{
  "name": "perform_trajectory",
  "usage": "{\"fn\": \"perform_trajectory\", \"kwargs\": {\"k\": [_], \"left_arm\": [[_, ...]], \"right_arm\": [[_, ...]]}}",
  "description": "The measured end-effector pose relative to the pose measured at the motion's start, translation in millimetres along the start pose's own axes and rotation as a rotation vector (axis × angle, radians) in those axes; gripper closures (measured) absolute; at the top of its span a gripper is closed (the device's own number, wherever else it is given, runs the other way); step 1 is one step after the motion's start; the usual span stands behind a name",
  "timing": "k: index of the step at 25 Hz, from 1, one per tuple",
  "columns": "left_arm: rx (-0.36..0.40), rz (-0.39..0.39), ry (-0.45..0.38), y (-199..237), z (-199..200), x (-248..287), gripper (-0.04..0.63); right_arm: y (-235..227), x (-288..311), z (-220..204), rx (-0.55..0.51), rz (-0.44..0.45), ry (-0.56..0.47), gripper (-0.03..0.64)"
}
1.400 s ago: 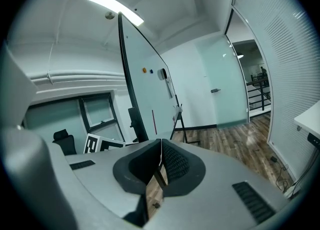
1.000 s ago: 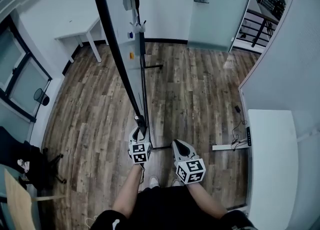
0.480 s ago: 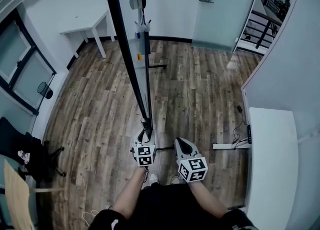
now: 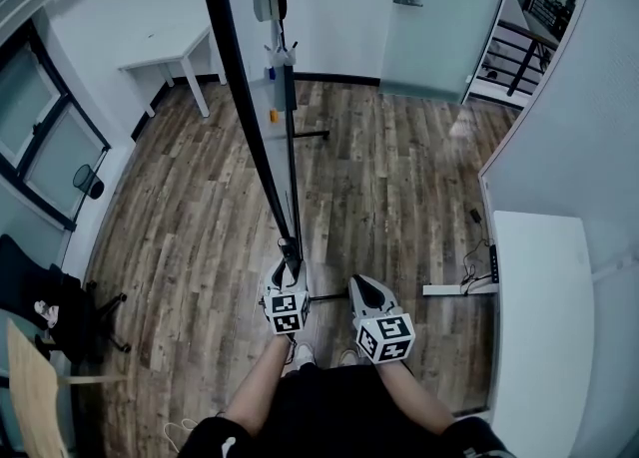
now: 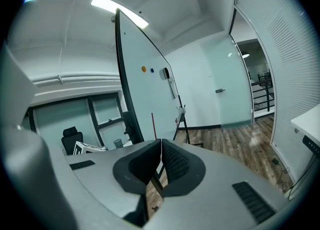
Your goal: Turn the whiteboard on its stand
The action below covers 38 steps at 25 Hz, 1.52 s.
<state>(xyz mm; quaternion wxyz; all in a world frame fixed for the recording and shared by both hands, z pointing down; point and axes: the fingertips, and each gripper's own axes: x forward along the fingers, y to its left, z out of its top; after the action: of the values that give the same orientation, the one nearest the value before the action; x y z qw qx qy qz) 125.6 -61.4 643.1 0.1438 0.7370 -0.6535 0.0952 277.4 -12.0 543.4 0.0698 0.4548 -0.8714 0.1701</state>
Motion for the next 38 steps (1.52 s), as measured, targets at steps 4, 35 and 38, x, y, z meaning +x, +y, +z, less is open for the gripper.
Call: {"fn": "perform_trajectory", "kwargs": {"k": [4, 35, 38], "left_arm": [[-0.004, 0.009, 0.006, 1.7, -3.9, -3.6, 0.386], [-0.003, 0.025, -0.278, -18.1, 126.1, -141.9, 0.565], [0.024, 0.031, -0.298, -27.1, 129.4, -146.8, 0.565]], "right_arm": [[-2.3, -0.7, -0.9, 0.000, 0.003, 0.001, 0.603], [18.9, 3.9, 13.1, -0.013, 0.087, -0.015, 0.601], [15.5, 1.8, 12.9, -0.011, 0.085, -0.018, 0.601]]}}
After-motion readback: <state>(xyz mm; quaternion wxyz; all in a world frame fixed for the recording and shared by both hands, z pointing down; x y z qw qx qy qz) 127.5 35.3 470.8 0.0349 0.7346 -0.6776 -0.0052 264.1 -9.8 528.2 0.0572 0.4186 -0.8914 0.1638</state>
